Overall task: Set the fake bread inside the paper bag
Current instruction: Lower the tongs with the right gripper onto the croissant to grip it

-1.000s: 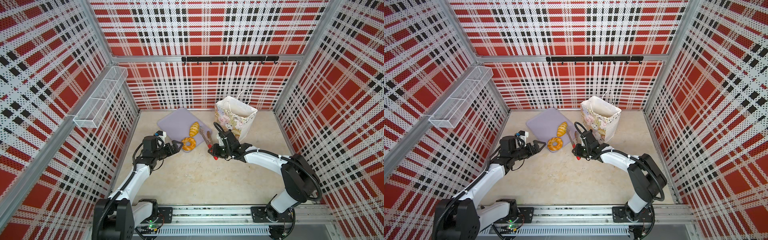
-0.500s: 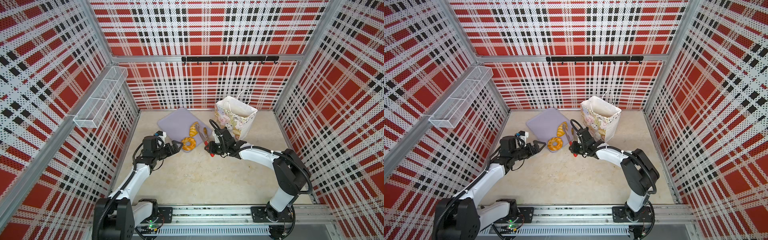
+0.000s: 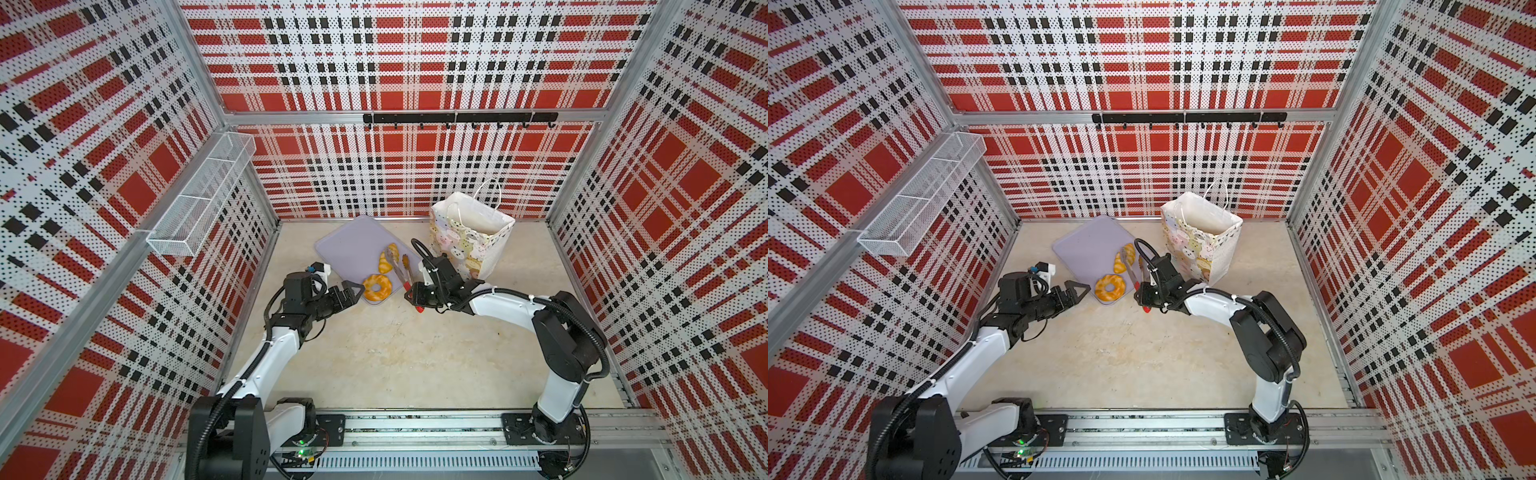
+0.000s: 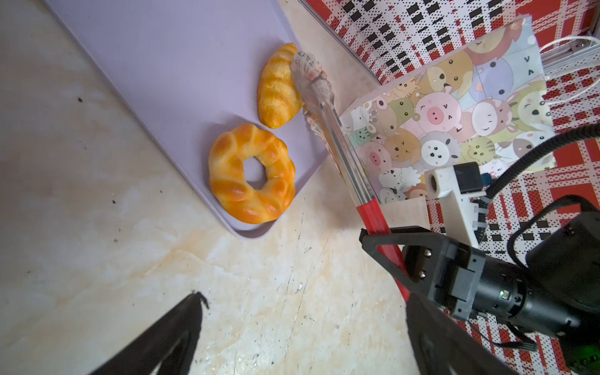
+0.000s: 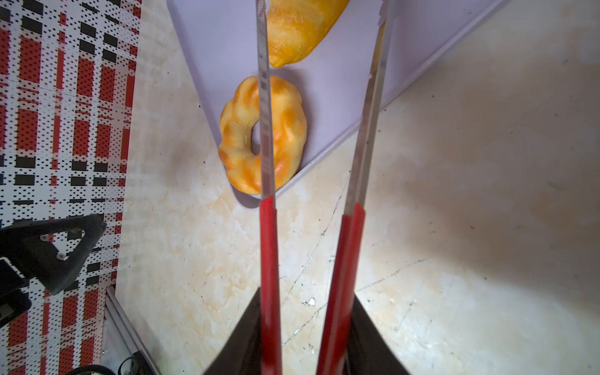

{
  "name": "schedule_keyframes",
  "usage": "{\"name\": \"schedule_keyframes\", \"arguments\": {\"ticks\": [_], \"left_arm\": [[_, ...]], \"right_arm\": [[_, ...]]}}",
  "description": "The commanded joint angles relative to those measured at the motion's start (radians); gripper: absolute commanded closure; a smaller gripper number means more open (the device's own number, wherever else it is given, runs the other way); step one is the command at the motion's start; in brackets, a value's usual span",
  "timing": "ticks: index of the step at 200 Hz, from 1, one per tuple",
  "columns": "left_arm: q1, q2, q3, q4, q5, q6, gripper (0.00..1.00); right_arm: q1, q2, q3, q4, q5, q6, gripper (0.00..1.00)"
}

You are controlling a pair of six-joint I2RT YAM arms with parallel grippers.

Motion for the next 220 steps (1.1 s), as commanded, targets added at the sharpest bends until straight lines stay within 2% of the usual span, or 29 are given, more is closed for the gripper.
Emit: {"name": "schedule_keyframes", "arguments": {"ticks": [1,35,77,101,117,166,220], "left_arm": [[0.011,0.005,0.002,-0.007,0.008,0.018,0.0],[0.013,0.004,0.002,-0.007,0.01,0.019,0.0],[0.01,0.003,0.003,-0.007,0.019,0.02,0.0],[0.009,0.004,0.005,-0.006,0.02,0.021,0.0],[0.01,0.003,0.004,-0.006,0.018,0.02,0.0],[0.01,-0.04,0.0,-0.006,-0.01,0.019,0.0],[0.006,-0.151,0.009,0.012,-0.053,0.01,0.0]], "right_arm": [[0.007,0.016,0.018,0.058,-0.029,-0.016,0.64],[0.014,0.033,0.048,0.061,-0.055,-0.036,0.65],[0.028,0.051,0.078,-0.01,-0.001,-0.075,0.65],[0.031,0.044,0.074,-0.008,0.005,-0.083,0.77],[0.03,0.02,0.055,0.024,-0.005,-0.086,0.79],[0.034,-0.127,-0.066,0.198,-0.016,-0.096,0.77],[0.05,-0.382,-0.266,0.349,0.026,-0.109,0.78]]}}
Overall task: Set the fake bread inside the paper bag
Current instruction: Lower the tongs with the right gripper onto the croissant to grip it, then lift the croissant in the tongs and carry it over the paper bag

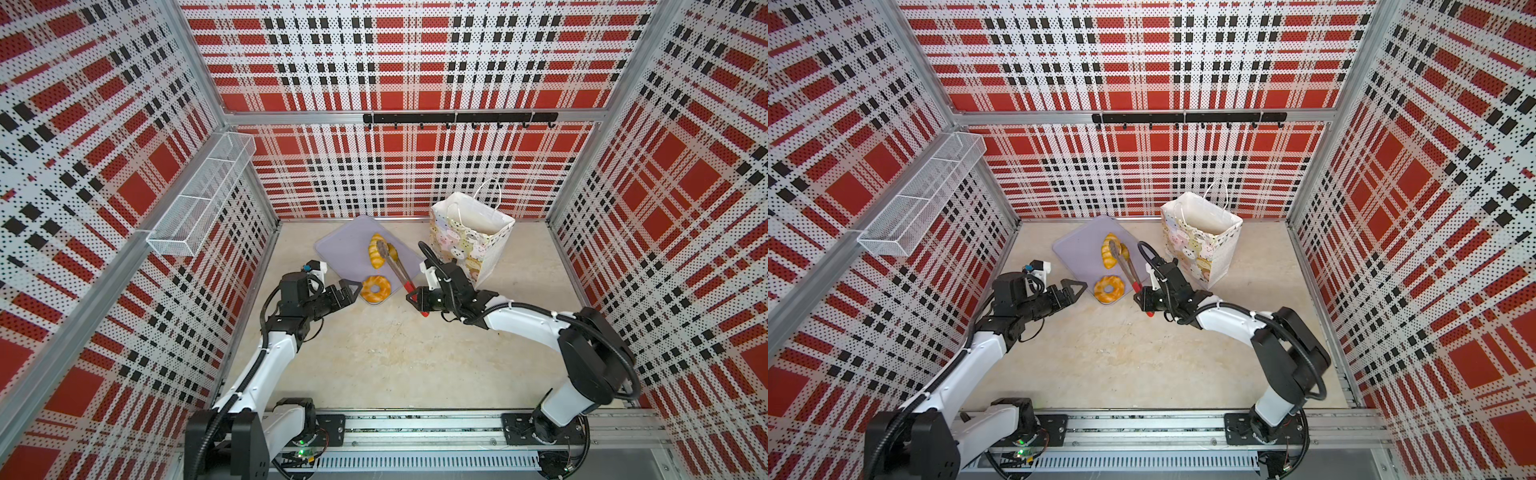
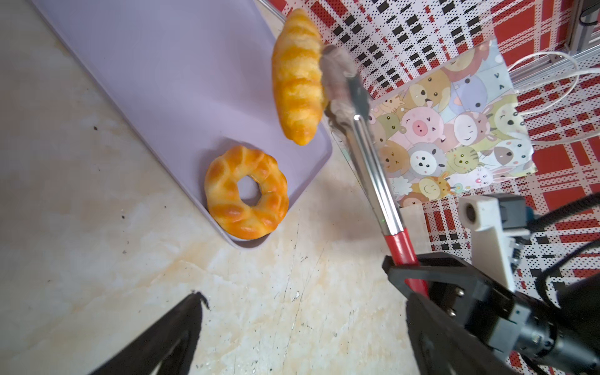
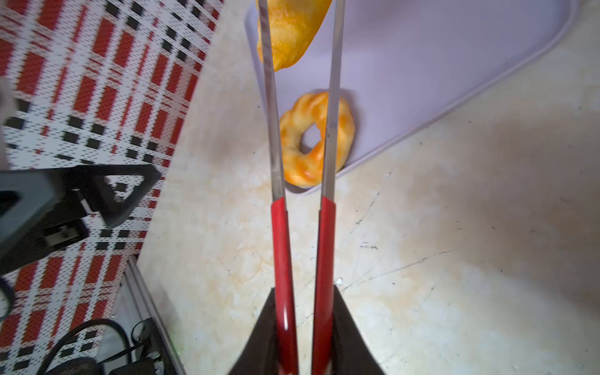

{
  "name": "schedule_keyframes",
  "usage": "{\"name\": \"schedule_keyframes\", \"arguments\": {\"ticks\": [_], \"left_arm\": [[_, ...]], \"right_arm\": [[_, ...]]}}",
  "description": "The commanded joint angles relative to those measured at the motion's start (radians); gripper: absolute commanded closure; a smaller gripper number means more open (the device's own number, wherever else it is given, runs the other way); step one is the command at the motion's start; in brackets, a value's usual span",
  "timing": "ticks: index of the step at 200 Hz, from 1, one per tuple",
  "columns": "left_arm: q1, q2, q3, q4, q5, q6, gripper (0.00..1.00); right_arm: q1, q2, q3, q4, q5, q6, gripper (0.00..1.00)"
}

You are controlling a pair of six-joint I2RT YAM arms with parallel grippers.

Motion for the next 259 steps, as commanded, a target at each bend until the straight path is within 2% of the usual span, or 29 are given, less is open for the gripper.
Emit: {"name": "schedule_keyframes", "arguments": {"ticks": [1,37,69,98,108,167,259], "left_arm": [[-0.001,-0.065,0.008,0.016,-0.03,0.003,0.0],[-0.064,-0.192,-0.018,0.11,-0.059,-0.109,0.0],[-0.155,-0.289,-0.025,0.188,-0.12,-0.137,0.01],[-0.225,-0.324,-0.021,0.282,-0.161,-0.144,0.02],[-0.283,-0.321,-0.02,0.321,-0.176,-0.142,0.02],[-0.44,-0.182,0.049,0.444,-0.212,-0.087,0.02],[-0.472,0.041,0.107,0.588,-0.185,-0.099,0.02]], "right_arm": [[0.015,-0.139,-0.058,0.164,0.029,-0.033,0.78],[0.029,-0.384,-0.136,0.122,0.081,-0.19,0.78],[0.029,-0.58,-0.193,0.089,0.122,-0.248,0.78],[0.029,-0.698,-0.219,0.04,0.184,-0.289,0.78],[0.029,-0.726,-0.224,0.026,0.212,-0.301,0.78],[0.029,-0.828,-0.253,-0.01,0.334,-0.35,0.78],[0.019,-0.834,-0.216,-0.116,0.486,-0.424,0.78]]}}
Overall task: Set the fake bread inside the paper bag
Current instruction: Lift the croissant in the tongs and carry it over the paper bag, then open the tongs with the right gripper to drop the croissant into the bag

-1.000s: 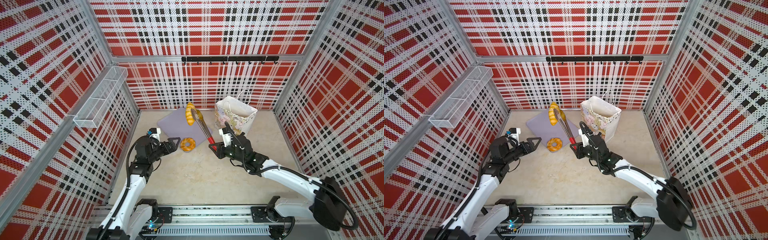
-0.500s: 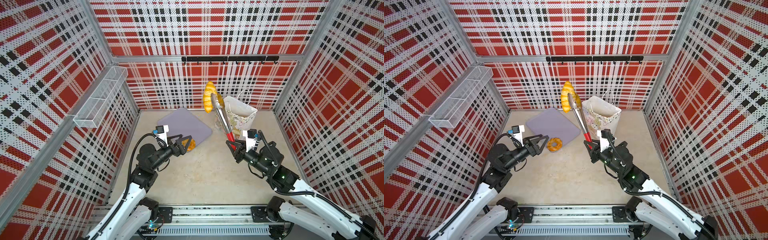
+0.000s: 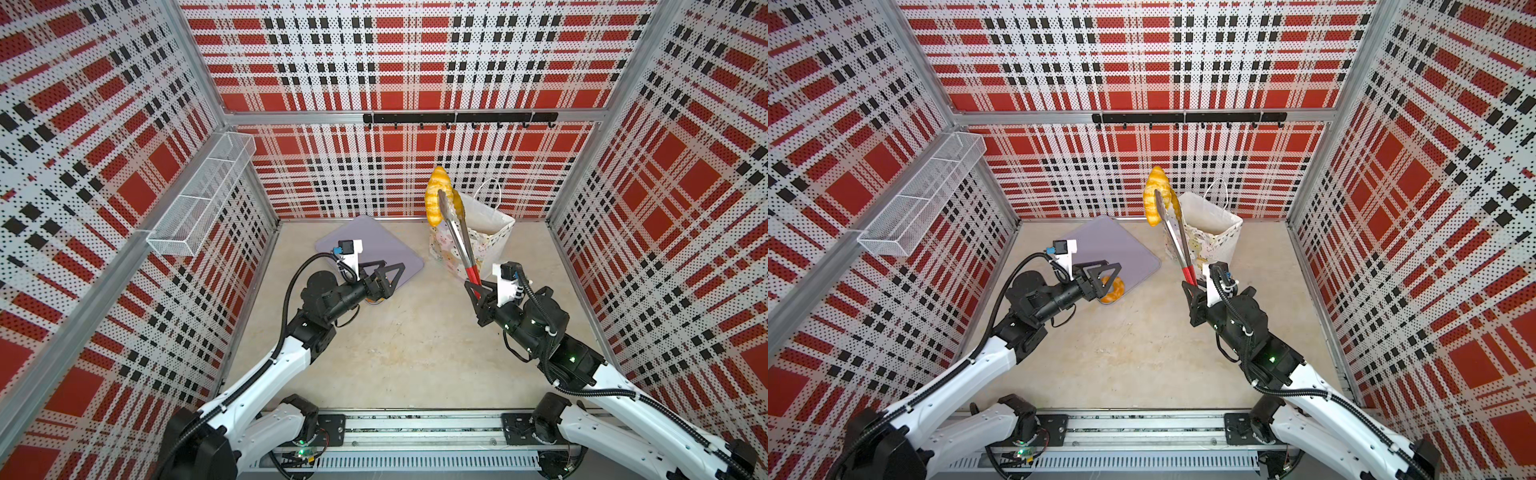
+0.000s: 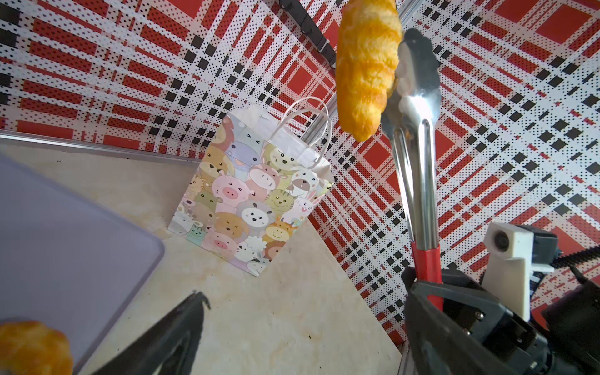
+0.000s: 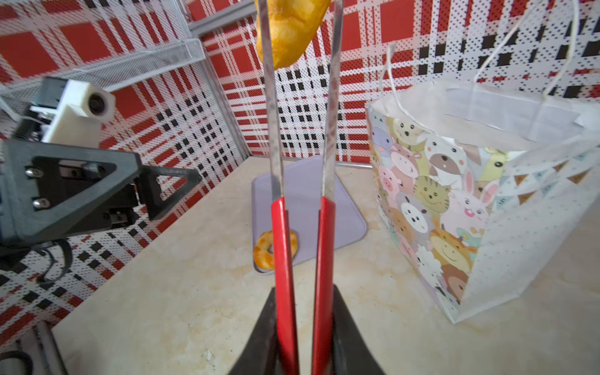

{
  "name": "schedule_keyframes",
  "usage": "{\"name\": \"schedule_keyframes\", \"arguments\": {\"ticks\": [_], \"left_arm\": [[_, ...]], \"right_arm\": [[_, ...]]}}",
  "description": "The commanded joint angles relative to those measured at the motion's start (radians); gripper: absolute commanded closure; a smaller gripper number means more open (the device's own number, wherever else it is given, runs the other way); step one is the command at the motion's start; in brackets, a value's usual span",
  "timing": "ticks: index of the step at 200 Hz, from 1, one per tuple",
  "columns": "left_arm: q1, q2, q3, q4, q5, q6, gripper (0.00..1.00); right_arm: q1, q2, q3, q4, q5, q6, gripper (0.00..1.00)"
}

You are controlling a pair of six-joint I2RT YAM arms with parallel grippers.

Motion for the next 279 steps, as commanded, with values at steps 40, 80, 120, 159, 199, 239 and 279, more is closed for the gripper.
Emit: {"name": "schedule_keyframes", "arguments": {"ticks": [40,80,120,159,199,239,279], "left_arm": [[-0.014,0.122,0.063,0.124,0.031,0.0,0.02],[-0.013,0.183,0.091,0.148,0.049,-0.001,0.02],[-0.014,0.215,0.105,0.157,0.059,0.004,0.02],[-0.012,0.237,0.106,0.166,0.063,0.006,0.02],[-0.003,0.232,0.1,0.168,0.065,0.008,0.02],[0.003,0.21,0.083,0.168,0.059,0.005,0.02],[0.004,0.198,0.071,0.168,0.058,0.002,0.02]], "right_arm": [[-0.039,-0.001,0.063,-0.016,0.096,-0.064,0.78],[-0.094,0.006,0.071,-0.021,0.059,-0.055,0.78],[-0.144,0.008,0.072,-0.043,0.052,-0.033,0.78],[-0.174,0.018,0.079,-0.092,0.089,-0.025,0.78],[-0.2,0.041,0.087,-0.132,0.109,-0.02,0.78],[-0.241,0.049,0.087,-0.138,0.088,0.004,0.78],[-0.246,0.019,0.094,-0.126,0.044,0.0,0.79]]}}
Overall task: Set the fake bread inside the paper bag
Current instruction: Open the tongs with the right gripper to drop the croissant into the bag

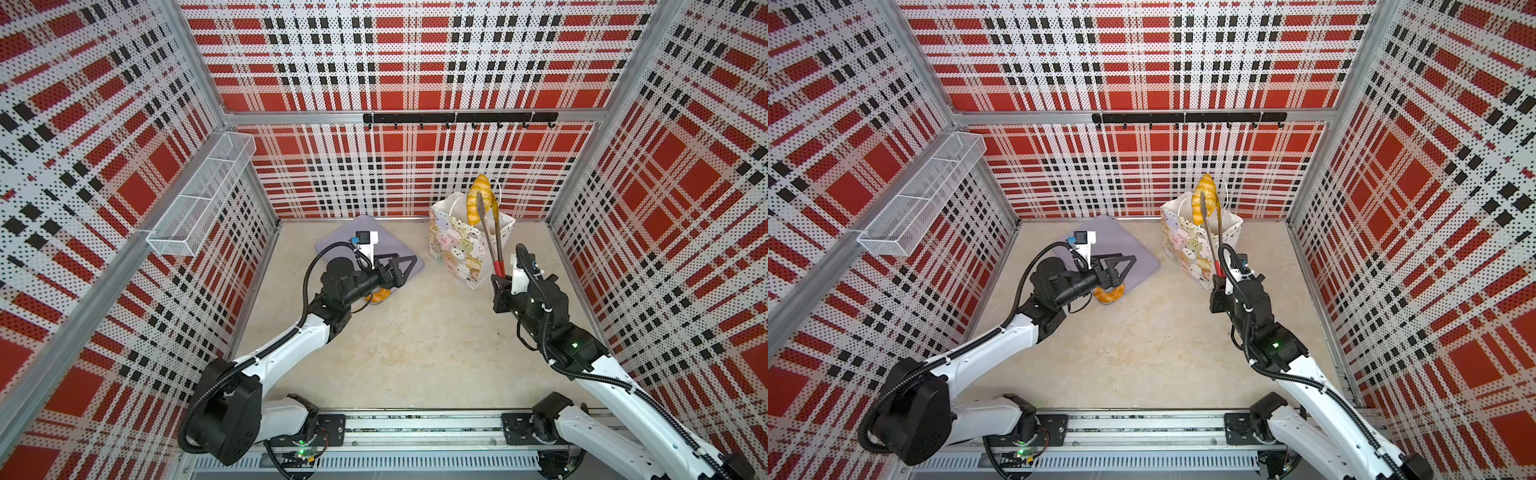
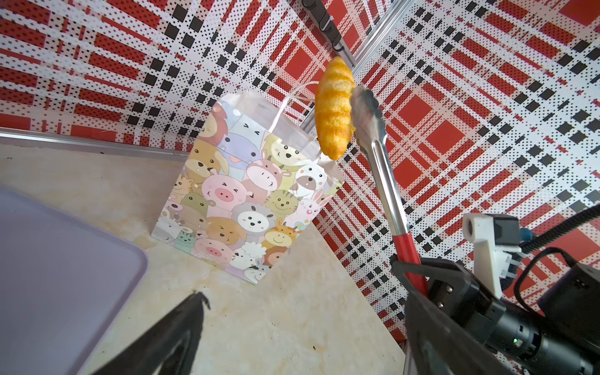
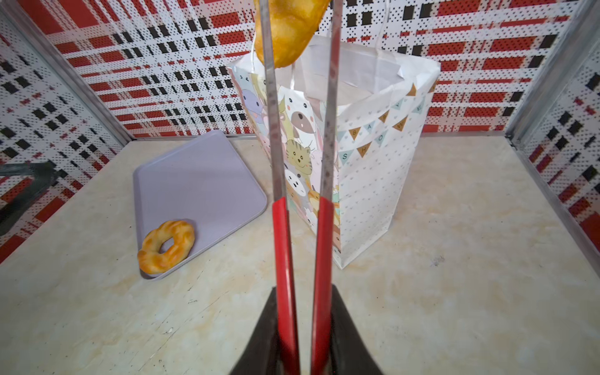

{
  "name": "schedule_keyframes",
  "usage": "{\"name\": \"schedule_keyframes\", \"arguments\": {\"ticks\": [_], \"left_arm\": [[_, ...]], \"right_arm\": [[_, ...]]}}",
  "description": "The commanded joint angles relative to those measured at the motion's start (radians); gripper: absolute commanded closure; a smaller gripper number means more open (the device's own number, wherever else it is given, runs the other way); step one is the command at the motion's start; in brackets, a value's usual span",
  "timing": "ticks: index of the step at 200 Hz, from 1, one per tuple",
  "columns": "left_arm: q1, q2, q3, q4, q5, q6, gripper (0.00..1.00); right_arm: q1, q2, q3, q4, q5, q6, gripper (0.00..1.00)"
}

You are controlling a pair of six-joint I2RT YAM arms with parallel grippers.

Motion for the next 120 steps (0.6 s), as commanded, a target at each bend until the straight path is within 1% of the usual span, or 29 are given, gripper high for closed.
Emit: {"name": "schedule_keyframes", "arguments": {"ticks": [1,19,23,32,64,85,89,120], "left_arm": [[0.007,-0.028,-0.005,0.033,0.008,0.004,0.02],[0.006,-0.035,-0.006,0.033,0.007,0.003,0.02],[0.006,-0.036,-0.008,0.033,0.007,0.002,0.02],[0.005,-0.04,-0.01,0.033,0.007,0.001,0.02],[0.005,-0.06,-0.024,0.033,-0.001,-0.002,0.02],[0.006,-0.073,-0.035,0.033,-0.007,-0.002,0.02],[0.006,-0.075,-0.035,0.033,-0.006,-0.002,0.02],[0.005,-0.083,-0.035,0.033,-0.007,-0.002,0.02]], "right_arm": [[-0.005,-0.037,0.044,0.058,-0.019,-0.004,0.79],[-0.004,-0.069,0.042,0.076,-0.033,-0.014,0.79],[-0.005,-0.076,0.042,0.08,-0.065,-0.017,0.79],[-0.005,-0.093,0.042,0.087,-0.078,-0.017,0.79],[-0.004,-0.148,0.049,0.096,-0.082,-0.009,0.79],[-0.004,-0.14,0.064,0.065,-0.046,-0.009,0.8],[-0.005,-0.135,0.066,0.058,-0.012,-0.01,0.8],[-0.006,-0.081,0.077,0.001,0.122,0.01,0.8]]}}
